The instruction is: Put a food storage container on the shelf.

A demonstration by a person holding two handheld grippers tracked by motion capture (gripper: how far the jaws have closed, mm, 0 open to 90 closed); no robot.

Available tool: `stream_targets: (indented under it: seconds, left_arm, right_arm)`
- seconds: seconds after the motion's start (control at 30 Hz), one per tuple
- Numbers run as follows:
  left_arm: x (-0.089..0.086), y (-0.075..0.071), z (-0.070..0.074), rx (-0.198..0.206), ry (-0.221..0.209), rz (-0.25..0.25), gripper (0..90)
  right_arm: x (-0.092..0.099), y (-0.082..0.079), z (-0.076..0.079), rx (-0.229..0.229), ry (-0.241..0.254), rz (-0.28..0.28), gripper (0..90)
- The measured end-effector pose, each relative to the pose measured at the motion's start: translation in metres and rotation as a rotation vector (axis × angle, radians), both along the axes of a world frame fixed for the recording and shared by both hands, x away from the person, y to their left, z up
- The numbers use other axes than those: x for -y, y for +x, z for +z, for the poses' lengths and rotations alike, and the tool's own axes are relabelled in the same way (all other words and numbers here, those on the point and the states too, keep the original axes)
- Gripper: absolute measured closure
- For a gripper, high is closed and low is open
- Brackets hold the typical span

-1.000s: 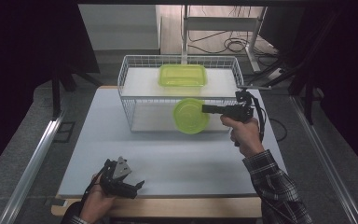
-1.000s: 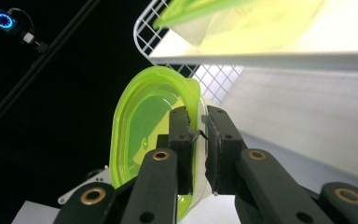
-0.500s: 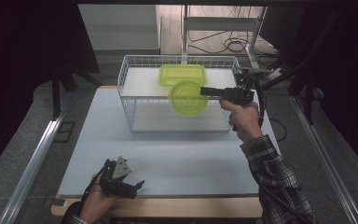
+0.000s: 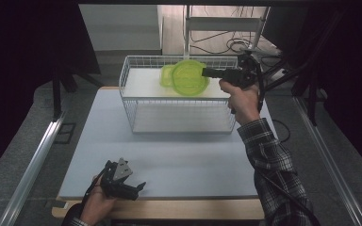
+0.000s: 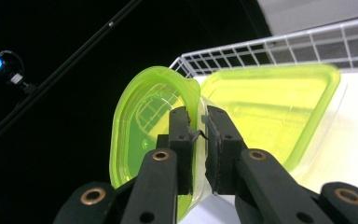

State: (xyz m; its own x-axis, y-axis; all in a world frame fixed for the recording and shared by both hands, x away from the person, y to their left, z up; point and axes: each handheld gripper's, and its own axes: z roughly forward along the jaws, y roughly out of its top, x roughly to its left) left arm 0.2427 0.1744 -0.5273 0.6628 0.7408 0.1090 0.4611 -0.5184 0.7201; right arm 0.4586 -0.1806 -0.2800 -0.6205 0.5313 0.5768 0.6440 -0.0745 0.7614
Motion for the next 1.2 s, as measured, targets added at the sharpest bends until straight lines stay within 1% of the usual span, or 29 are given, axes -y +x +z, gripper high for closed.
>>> stream_targets:
  seconds: [0.23, 0.5, 0.63, 0.7, 0.77, 0.87, 0.97, 1.17, 1.2]
  left_arm:
    - [0.0, 0.0, 0.0, -0.002, -0.003, 0.001, 2.1]
    - [0.0, 0.0, 0.0, -0.003, -0.002, -0.002, 2.1]
    - [0.0, 0.0, 0.0, -0.003, -0.003, -0.002, 2.1]
    - [0.0, 0.0, 0.0, -0.004, -0.003, -0.001, 2.2]
    - [0.0, 0.0, 0.0, -0.003, -0.002, -0.002, 2.2]
    - [0.0, 0.0, 0.0, -0.004, -0.001, -0.004, 2.2]
    - [0.0, 0.0, -0.001, -0.005, 0.001, -0.004, 2.2]
    - [0.0, 0.0, -0.001, -0.006, 0.001, -0.005, 2.2]
    - [0.0, 0.0, -0.001, -0.005, 0.001, -0.005, 2.2]
  right_arm:
    - [-0.008, 0.013, 0.007, 0.003, 0.009, -0.033, 81.4]
    - [-0.016, 0.026, 0.011, 0.011, -0.02, -0.081, 81.4]
    - [-0.02, 0.03, 0.009, 0.003, -0.038, -0.094, 81.4]
    - [-0.021, 0.031, 0.009, -0.005, -0.037, -0.101, 81.1]
    - [-0.023, 0.031, 0.011, 0.003, -0.059, -0.116, 79.8]
    - [-0.028, 0.029, 0.013, 0.039, -0.127, -0.156, 77.5]
    - [-0.03, 0.03, 0.013, 0.049, -0.155, -0.175, 74.2]
    - [-0.033, 0.036, 0.012, 0.046, -0.201, -0.209, 72.4]
    - [-0.033, 0.037, 0.011, 0.045, -0.206, -0.214, 70.3]
